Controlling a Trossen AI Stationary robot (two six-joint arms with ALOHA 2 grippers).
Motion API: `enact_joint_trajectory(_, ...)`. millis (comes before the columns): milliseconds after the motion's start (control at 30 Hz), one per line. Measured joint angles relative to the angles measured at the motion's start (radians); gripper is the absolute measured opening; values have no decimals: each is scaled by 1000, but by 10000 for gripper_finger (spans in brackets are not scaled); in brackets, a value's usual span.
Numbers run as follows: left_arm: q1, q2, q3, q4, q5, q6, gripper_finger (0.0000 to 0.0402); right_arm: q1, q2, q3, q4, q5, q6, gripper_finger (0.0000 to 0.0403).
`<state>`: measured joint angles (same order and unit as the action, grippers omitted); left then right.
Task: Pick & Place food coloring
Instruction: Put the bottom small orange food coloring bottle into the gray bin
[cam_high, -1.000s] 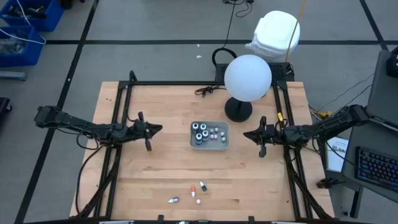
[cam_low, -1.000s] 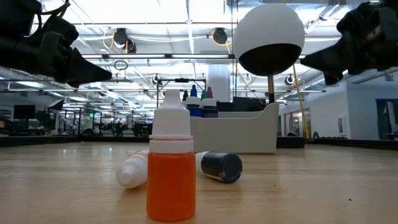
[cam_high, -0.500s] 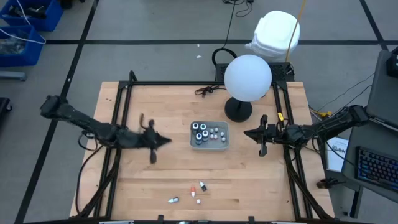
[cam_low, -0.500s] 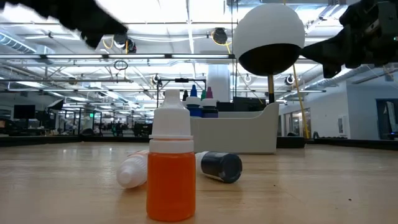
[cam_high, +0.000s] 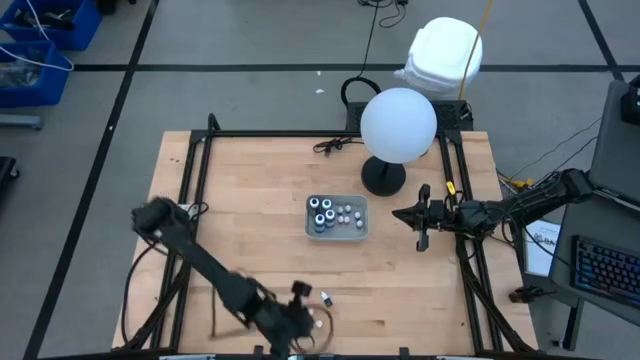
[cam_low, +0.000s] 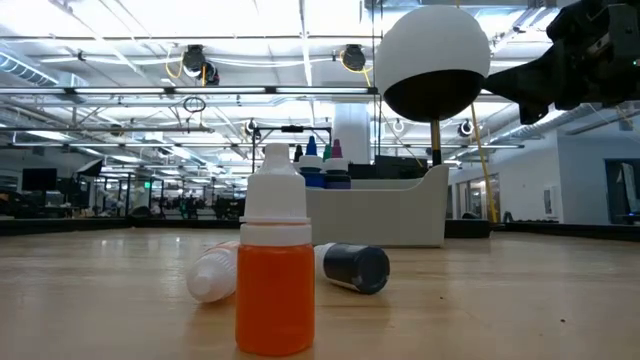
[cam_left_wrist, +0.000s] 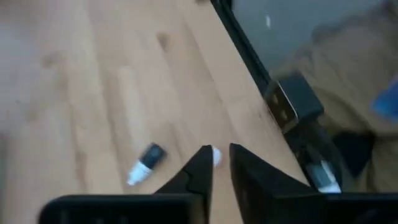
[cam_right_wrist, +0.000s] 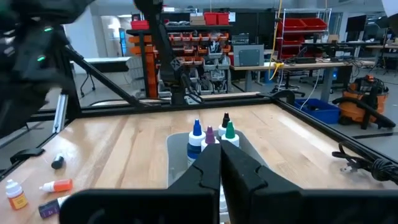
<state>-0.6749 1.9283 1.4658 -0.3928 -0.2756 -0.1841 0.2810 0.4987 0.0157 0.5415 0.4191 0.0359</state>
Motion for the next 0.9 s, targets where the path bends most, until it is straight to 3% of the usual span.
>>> enact_joint_trajectory(200,-7,149,207,-92,-28,-8,148,0,0,0,-9,-1,-25,1)
enact_joint_trajectory(433,28,160,226,-109,-27,-92,226,0,0,-1,-30,-1,-48,1)
enact_joint_trajectory(600,55,160,185,-128,30,-169,245,0,0,-1,-31,-2,-39,1)
enact_joint_trajectory(900,74,161,104,-45,70,-188,232,0,0,-1,-31,-2,-47,1)
